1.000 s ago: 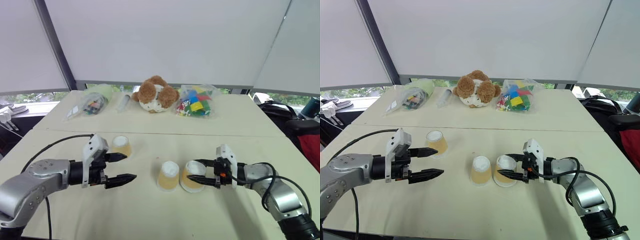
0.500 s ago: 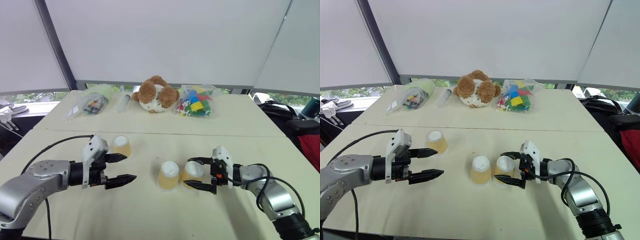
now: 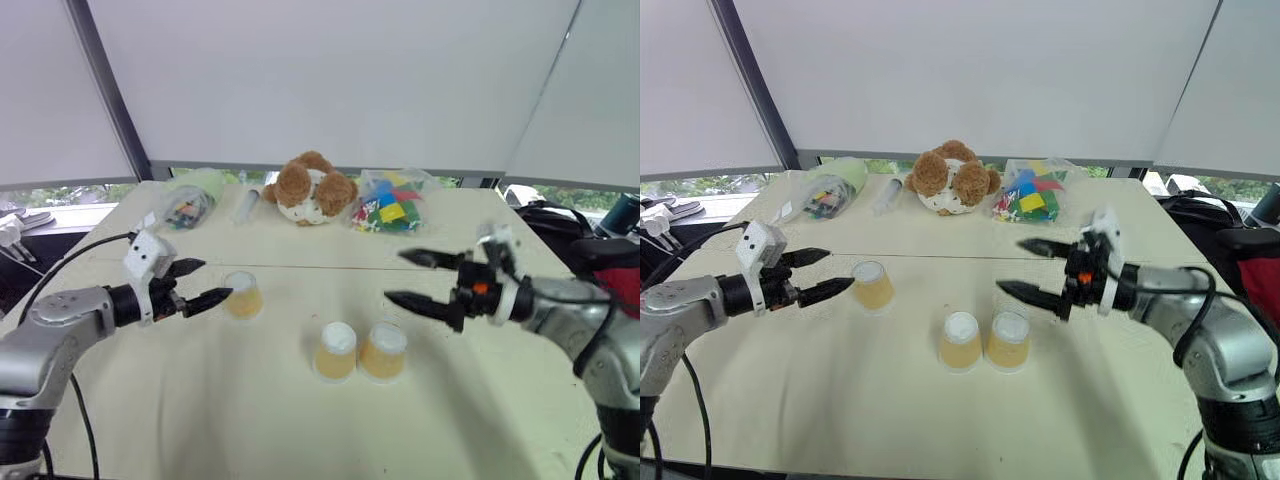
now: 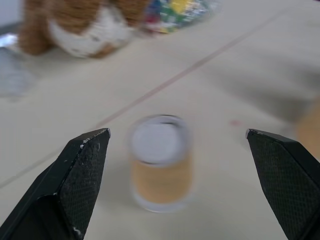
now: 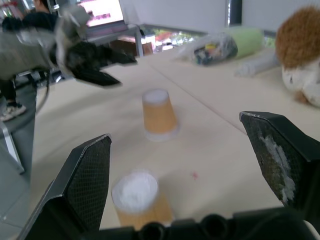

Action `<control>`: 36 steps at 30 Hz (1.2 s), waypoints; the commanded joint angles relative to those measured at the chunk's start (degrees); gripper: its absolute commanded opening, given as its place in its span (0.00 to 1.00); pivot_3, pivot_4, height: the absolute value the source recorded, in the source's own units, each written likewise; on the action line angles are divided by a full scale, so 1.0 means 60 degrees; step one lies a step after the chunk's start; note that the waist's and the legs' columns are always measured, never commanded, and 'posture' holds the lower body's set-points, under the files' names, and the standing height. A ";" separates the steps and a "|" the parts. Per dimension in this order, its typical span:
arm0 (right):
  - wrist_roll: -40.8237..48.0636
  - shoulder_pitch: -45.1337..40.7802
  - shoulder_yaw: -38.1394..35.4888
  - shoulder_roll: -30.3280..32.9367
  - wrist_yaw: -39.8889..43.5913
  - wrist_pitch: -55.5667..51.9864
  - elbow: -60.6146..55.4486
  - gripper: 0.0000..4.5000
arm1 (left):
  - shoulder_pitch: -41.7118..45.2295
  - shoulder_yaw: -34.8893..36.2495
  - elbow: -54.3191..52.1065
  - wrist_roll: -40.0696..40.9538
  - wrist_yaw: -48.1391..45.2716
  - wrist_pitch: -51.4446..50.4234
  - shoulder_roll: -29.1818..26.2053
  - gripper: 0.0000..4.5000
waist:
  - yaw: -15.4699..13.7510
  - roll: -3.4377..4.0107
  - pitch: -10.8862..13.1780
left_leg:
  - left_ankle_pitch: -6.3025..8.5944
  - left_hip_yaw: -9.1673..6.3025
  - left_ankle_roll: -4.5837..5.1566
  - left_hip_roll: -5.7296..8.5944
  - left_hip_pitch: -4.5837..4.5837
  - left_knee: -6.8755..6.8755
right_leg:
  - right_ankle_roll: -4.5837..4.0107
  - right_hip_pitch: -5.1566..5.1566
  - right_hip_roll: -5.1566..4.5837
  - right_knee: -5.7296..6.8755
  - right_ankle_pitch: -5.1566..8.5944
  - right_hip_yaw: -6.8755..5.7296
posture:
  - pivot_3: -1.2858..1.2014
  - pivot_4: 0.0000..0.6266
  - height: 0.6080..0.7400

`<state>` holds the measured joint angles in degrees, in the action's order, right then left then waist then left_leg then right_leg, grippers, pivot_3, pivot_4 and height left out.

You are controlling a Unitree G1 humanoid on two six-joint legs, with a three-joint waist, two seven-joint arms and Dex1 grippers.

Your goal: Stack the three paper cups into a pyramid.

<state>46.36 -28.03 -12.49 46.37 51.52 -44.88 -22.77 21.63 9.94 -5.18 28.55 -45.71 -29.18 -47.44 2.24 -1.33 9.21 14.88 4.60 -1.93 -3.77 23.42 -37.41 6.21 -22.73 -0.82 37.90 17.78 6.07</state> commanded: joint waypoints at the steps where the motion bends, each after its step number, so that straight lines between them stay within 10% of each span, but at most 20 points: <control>1: 0.0829 -0.0081 -0.0004 0.0634 0.0104 -0.1078 -0.0566 0.99 | 0.0390 -0.0473 0.0561 -0.0883 0.0182 0.0871 0.0378 1.00 | -0.0056 -0.0002 0.0000 | 0.0000 0.0004 0.0000 0.0000 0.0003 0.0002 | 0.0000 -0.0003 -0.0003 -0.0002 0.0000 0.0000 | 0.52 0.24 1.00; 24: 0.0290 0.1247 0.0081 0.0809 -0.0520 -0.0553 -0.1269 0.99 | 0.2101 -0.1557 0.3635 -0.2318 -0.0922 0.2748 0.2060 1.00 | -0.0239 -0.0010 -0.0002 | 0.0003 -0.0001 0.0007 -0.0003 0.0022 -0.0046 | 0.0003 -0.0003 0.0005 0.0009 -0.0001 -0.0002 | 0.52 0.24 1.00; 30: 0.0143 0.1272 0.0192 0.0726 -0.0569 -0.0378 -0.1223 1.00 | 0.2269 -0.1393 0.3882 -0.2368 -0.0856 0.2970 0.2238 0.52 | -0.0243 -0.0010 -0.0002 | 0.0003 -0.0001 0.0007 -0.0003 0.0022 -0.0048 | 0.0004 -0.0002 0.0005 0.0009 -0.0002 -0.0001 | 0.52 0.24 1.00; 36: 0.0017 0.1443 0.0230 0.0794 -0.0511 -0.0297 -0.1167 1.00 | 0.2683 -0.1150 0.3715 -0.2098 -0.0991 0.2909 0.2239 0.51 | -0.0248 -0.0010 -0.0002 | 0.0003 -0.0004 0.0008 -0.0003 0.0027 -0.0056 | 0.0004 -0.0002 0.0005 0.0010 -0.0002 -0.0004 | 0.52 0.24 1.00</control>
<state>46.31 -19.23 -9.99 50.70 48.22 -47.56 -28.92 35.55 1.00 19.01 14.52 -51.03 -12.20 -33.26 0.75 -1.39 9.20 14.90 4.58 -1.88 -3.79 23.59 -37.76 6.23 -22.74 -0.79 37.96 17.77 6.04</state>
